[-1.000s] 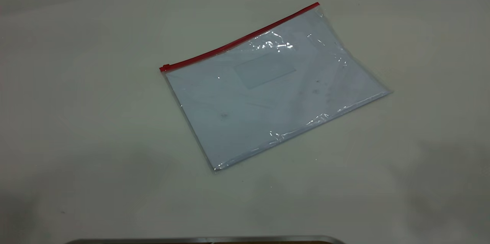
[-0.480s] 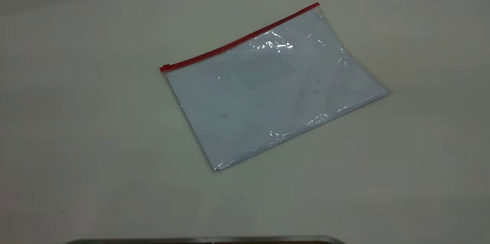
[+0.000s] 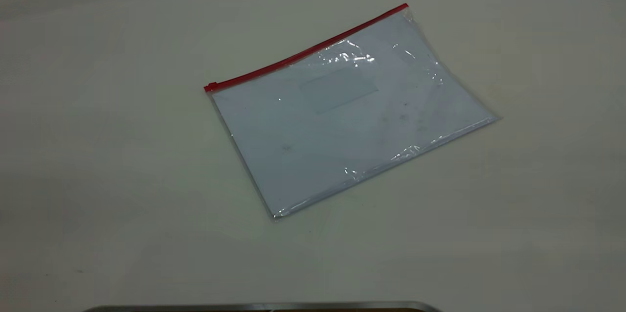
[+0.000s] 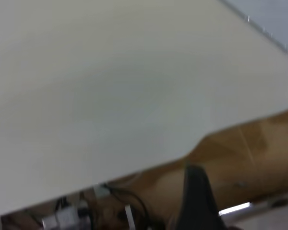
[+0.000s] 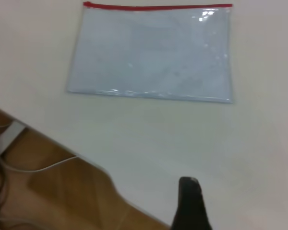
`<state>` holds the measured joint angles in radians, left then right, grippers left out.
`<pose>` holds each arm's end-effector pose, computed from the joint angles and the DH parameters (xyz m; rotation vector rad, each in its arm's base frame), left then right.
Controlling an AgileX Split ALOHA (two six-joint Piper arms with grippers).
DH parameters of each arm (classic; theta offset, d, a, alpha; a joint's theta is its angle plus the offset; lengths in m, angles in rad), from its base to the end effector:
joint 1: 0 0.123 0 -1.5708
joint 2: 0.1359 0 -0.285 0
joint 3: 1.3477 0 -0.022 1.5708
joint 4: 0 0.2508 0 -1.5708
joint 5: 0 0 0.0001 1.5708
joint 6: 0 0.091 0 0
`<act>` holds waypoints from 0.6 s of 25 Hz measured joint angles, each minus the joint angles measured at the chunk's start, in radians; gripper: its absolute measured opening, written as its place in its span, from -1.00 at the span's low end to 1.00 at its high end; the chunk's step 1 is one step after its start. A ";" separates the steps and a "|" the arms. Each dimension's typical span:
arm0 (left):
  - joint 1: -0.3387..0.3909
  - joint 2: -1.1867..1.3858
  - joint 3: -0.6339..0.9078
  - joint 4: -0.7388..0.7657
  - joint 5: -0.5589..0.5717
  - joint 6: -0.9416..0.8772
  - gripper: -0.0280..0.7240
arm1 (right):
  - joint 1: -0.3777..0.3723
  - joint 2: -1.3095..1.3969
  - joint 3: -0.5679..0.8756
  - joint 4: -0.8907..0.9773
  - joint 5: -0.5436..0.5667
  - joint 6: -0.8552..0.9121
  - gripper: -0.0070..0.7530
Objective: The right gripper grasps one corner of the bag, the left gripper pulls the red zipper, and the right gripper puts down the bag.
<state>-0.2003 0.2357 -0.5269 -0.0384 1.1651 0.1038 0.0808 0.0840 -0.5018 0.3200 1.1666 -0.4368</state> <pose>0.0224 -0.0078 0.2751 0.3566 2.3316 -0.0960 -0.0017 0.0263 0.2735 -0.5792 2.1104 0.1970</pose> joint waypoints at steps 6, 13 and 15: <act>0.000 0.000 0.036 -0.011 -0.027 0.003 0.63 | 0.000 -0.100 0.017 -0.022 -0.001 0.024 0.55; 0.000 0.000 0.041 -0.016 -0.035 0.003 0.63 | 0.000 -0.100 0.017 -0.022 -0.002 0.025 0.44; 0.000 0.000 0.041 -0.016 -0.035 0.003 0.63 | 0.000 -0.100 0.017 -0.022 -0.002 0.025 0.41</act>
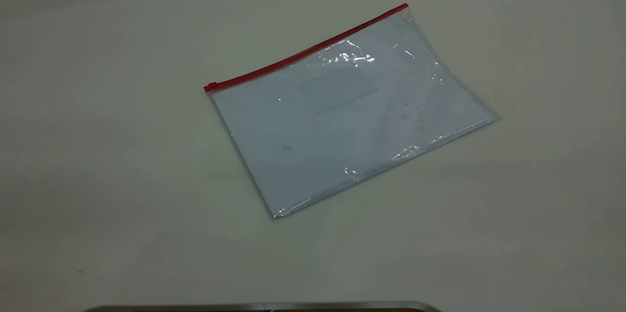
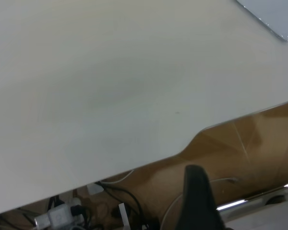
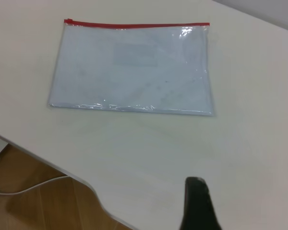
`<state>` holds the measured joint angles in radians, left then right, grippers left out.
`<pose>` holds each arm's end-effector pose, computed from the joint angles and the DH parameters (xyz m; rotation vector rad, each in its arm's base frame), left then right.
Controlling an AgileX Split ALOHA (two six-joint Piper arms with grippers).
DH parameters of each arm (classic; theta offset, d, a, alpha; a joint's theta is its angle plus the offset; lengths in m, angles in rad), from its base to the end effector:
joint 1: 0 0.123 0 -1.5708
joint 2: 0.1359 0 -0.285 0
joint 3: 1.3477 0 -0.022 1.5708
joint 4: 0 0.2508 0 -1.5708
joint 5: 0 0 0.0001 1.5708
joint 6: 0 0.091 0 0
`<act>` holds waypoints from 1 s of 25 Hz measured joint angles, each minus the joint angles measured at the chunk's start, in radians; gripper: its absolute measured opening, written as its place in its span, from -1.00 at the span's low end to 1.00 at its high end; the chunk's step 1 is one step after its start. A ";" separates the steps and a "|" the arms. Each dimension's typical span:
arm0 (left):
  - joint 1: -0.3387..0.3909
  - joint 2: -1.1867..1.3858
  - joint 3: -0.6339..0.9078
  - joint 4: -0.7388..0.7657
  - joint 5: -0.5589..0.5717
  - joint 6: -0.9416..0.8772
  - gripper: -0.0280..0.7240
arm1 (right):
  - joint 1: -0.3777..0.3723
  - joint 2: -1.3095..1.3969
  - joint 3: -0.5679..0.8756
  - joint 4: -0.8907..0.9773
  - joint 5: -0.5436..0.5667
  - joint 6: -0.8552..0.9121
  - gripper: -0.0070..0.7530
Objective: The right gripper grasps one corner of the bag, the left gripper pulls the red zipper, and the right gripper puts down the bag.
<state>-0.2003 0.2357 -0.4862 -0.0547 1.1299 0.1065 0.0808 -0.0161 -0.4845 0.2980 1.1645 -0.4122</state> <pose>0.0261 -0.0099 0.2656 0.3577 2.3370 -0.1152 -0.0142 0.0235 0.2678 -0.5470 2.0401 0.1653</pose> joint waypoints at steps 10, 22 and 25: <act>0.000 0.000 0.000 0.000 -0.001 0.000 0.63 | 0.000 0.000 0.000 0.000 0.000 0.000 0.21; 0.210 -0.126 0.000 -0.003 -0.003 0.000 0.63 | 0.000 0.000 0.000 0.000 0.000 0.000 -0.04; 0.216 -0.194 0.000 -0.006 0.000 -0.002 0.63 | 0.000 0.000 0.000 0.000 0.000 0.000 -0.08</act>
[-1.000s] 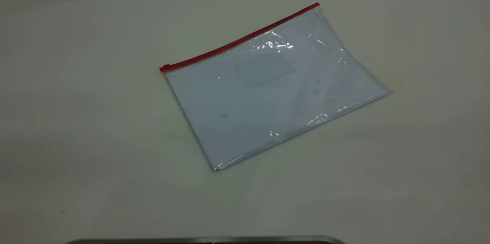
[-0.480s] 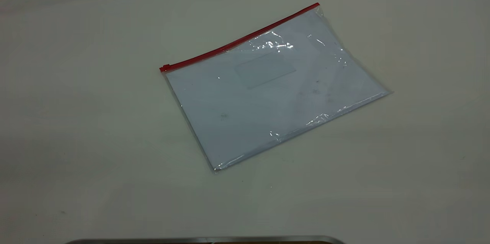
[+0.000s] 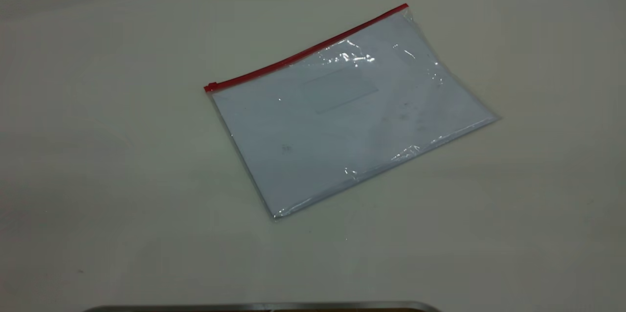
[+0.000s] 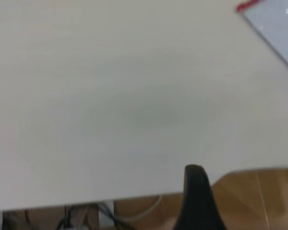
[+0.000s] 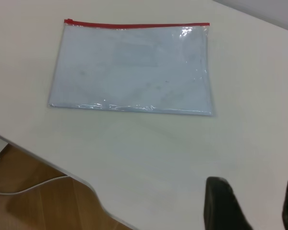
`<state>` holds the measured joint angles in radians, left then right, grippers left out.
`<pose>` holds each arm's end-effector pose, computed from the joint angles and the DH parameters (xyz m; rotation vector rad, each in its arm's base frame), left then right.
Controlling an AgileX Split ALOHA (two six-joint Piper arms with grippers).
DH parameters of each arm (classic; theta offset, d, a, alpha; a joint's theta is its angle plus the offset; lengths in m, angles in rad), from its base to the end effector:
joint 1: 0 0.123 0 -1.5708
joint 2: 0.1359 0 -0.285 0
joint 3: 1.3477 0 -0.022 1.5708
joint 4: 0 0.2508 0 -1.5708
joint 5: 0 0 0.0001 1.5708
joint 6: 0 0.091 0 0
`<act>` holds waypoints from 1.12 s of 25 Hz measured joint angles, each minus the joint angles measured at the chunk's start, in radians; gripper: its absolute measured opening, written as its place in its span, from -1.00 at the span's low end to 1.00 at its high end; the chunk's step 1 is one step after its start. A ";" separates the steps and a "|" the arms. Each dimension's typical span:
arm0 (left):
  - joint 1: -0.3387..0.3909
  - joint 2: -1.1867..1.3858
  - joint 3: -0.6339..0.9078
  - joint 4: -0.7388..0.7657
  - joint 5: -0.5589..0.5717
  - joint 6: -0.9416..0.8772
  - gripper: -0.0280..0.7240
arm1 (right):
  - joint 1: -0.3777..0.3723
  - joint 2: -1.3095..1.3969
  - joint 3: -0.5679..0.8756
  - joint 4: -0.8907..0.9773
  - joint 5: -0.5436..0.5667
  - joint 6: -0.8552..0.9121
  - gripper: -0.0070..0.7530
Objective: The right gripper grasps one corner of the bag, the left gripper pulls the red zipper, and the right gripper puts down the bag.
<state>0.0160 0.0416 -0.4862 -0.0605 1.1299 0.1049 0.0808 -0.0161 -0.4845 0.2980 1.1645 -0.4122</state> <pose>-0.0004 -0.0050 0.2683 0.0997 2.1649 -0.0048 -0.0142 0.0235 0.2678 -0.5470 2.0401 0.1653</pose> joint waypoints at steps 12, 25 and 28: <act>0.000 -0.061 0.000 -0.004 0.004 0.000 0.63 | 0.000 0.000 0.000 0.000 0.000 0.000 -0.25; 0.000 -0.061 0.000 -0.004 0.004 -0.002 0.63 | -0.072 0.000 0.000 0.000 0.000 0.000 -0.35; 0.000 -0.061 0.000 -0.005 0.004 -0.002 0.63 | -0.072 0.000 0.000 -0.001 0.000 0.001 -0.35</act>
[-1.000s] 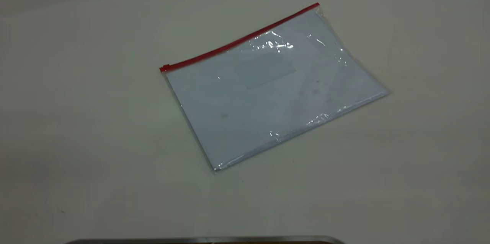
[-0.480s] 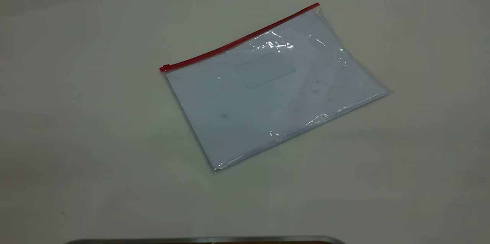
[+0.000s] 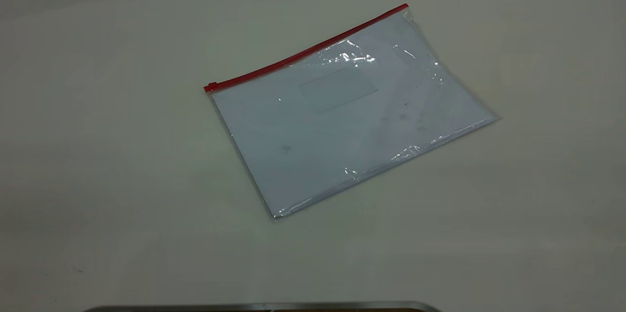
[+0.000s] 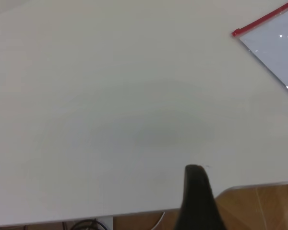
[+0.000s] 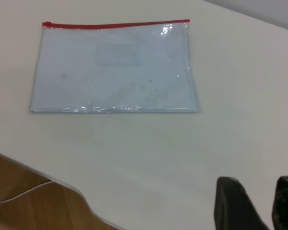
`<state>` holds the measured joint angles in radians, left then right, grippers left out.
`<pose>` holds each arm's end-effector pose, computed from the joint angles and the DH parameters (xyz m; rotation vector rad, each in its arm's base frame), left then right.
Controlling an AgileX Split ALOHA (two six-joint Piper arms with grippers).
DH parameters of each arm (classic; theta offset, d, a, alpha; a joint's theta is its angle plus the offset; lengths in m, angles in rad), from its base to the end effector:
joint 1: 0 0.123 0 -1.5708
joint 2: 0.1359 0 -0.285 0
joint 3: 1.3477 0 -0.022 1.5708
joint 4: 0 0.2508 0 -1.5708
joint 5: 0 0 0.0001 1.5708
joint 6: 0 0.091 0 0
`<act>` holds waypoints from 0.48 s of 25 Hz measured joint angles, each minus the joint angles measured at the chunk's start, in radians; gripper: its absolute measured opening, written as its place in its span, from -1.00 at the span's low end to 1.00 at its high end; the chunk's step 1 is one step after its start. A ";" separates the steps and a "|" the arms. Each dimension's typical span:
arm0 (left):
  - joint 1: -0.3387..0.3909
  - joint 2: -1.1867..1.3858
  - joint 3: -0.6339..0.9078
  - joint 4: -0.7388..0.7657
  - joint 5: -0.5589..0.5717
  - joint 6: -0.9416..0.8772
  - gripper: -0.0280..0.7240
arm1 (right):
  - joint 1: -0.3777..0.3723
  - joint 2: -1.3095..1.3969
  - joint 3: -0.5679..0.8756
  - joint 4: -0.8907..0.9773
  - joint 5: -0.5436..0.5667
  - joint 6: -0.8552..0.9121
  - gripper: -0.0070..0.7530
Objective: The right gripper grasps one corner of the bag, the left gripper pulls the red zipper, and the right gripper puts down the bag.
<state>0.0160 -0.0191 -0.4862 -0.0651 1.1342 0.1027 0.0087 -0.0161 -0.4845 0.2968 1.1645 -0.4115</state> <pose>-0.0094 -0.0055 0.2677 0.0976 2.1084 -0.0078 -0.0125 0.0244 0.2678 -0.4719 2.0570 0.1212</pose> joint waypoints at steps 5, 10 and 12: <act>0.000 0.000 0.000 0.000 0.000 0.000 0.63 | 0.000 0.000 0.000 -0.081 -0.009 0.087 -0.35; 0.000 0.000 0.000 -0.001 0.000 0.000 0.63 | 0.000 0.000 0.001 -0.182 -0.025 0.221 -0.35; 0.000 0.000 0.000 -0.001 0.000 0.000 0.63 | 0.000 0.000 0.001 -0.201 -0.027 0.244 -0.35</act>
<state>0.0160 -0.0191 -0.4862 -0.0660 1.1342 0.1027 0.0087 -0.0161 -0.4833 0.0959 1.1372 -0.1679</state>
